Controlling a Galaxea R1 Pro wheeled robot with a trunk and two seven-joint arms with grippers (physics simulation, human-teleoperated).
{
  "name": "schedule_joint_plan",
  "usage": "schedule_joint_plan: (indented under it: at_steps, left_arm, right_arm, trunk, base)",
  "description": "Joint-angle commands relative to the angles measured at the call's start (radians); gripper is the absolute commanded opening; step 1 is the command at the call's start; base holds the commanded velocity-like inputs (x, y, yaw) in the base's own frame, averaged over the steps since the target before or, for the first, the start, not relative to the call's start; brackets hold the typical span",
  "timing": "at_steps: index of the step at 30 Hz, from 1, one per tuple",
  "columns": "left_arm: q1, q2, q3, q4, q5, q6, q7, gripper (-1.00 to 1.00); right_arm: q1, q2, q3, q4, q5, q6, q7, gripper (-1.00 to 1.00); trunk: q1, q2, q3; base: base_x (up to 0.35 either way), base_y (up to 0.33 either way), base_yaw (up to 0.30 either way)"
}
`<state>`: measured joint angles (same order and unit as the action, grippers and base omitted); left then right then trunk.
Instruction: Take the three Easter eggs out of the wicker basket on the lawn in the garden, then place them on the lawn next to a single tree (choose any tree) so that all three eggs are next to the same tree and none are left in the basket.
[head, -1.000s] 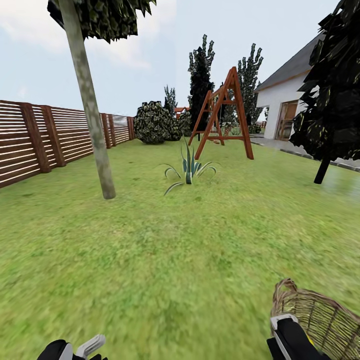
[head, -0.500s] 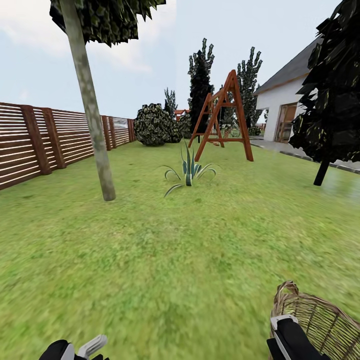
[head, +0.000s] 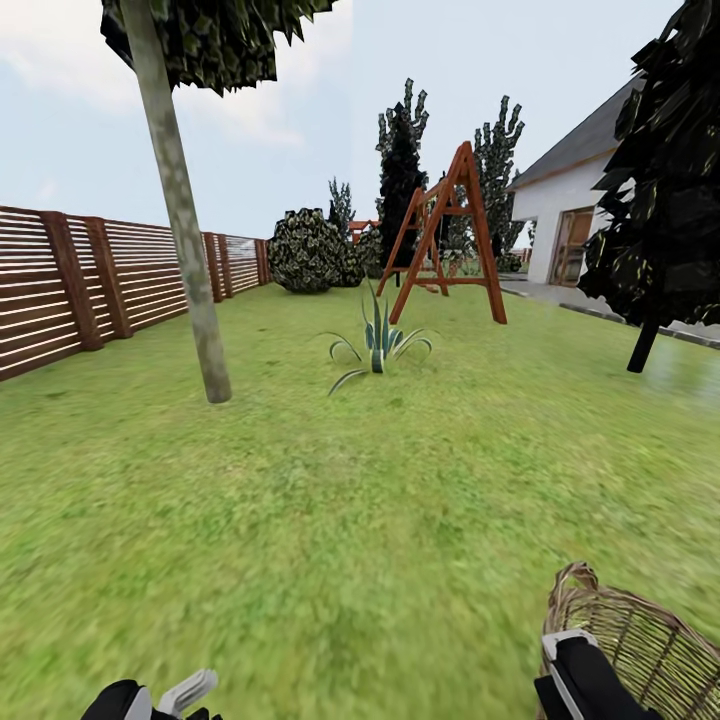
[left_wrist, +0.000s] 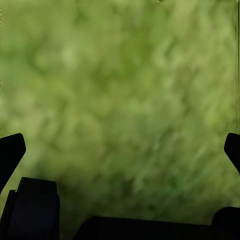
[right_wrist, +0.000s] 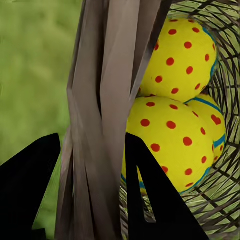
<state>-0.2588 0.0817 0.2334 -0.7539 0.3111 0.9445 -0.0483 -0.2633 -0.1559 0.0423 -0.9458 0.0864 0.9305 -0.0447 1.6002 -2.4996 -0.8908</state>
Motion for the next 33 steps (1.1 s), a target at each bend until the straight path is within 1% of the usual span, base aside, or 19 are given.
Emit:
schedule_joint_plan:
  at_steps: [1, 8, 10, 28, 33]
  left_arm:
    - [0.0, 0.0, 0.003, -0.001, -0.005, 0.004, -0.005, 1.0]
    - [0.0, 0.0, 0.003, -0.001, -0.004, 0.003, -0.005, 1.0]
    - [0.0, 0.0, 0.003, -0.001, -0.004, 0.003, -0.005, 1.0]
    - [0.0, 0.001, 0.003, -0.001, -0.004, 0.003, -0.005, 1.0]
    - [0.0, 0.001, 0.003, -0.001, -0.004, 0.003, -0.005, 1.0]
  right_arm:
    - [-0.001, -0.001, 0.004, -0.003, 0.011, 0.006, 0.0, -1.0]
    - [-0.001, -0.001, 0.004, -0.011, 0.012, 0.007, -0.002, -1.0]
    - [-0.001, -0.001, 0.004, -0.011, 0.012, 0.007, -0.004, -1.0]
    - [-0.001, -0.001, 0.004, -0.015, 0.012, 0.005, -0.004, -1.0]
    - [-0.001, -0.002, 0.002, -0.035, 0.012, 0.007, -0.003, -1.0]
  trunk:
    - [-0.004, 0.007, 0.002]
    - [-0.031, 0.056, 0.024]
    - [-0.039, 0.07, 0.03]
    - [-0.108, 0.196, 0.087]
    - [-0.127, 0.231, 0.102]
  base:
    - [0.0, 0.0, 0.0]
    - [0.0, 0.0, 0.002]
    - [0.0, 0.0, 0.141]
    - [0.0, 0.0, 0.251]
    - [0.0, 0.0, 0.253]
